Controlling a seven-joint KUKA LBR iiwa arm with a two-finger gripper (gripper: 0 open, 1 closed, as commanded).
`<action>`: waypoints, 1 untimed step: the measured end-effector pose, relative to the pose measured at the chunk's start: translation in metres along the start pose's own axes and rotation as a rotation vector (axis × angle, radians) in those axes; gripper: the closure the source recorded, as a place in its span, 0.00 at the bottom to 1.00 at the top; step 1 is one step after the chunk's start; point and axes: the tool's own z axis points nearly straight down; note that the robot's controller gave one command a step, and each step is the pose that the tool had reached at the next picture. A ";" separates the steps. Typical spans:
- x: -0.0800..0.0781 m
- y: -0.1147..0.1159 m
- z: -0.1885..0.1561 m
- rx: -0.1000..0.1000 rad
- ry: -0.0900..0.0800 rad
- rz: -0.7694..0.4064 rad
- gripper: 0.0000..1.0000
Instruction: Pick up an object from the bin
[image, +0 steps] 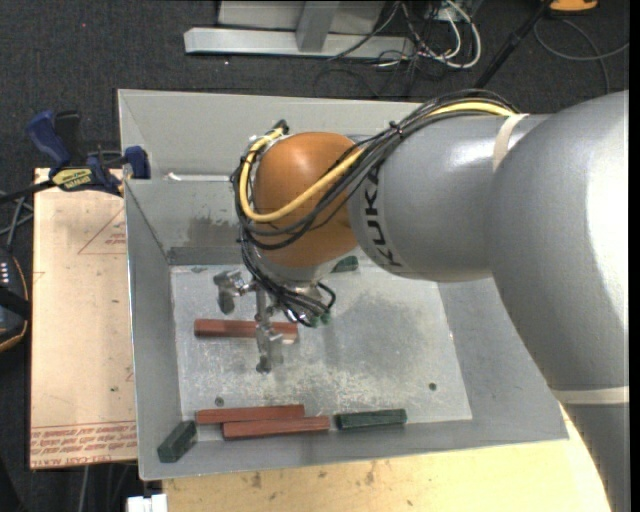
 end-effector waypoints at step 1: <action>-0.001 -0.018 0.008 0.002 -0.001 0.037 0.00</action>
Offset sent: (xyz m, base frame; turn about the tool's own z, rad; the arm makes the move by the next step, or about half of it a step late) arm 0.0263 -0.0426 -0.0141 -0.3823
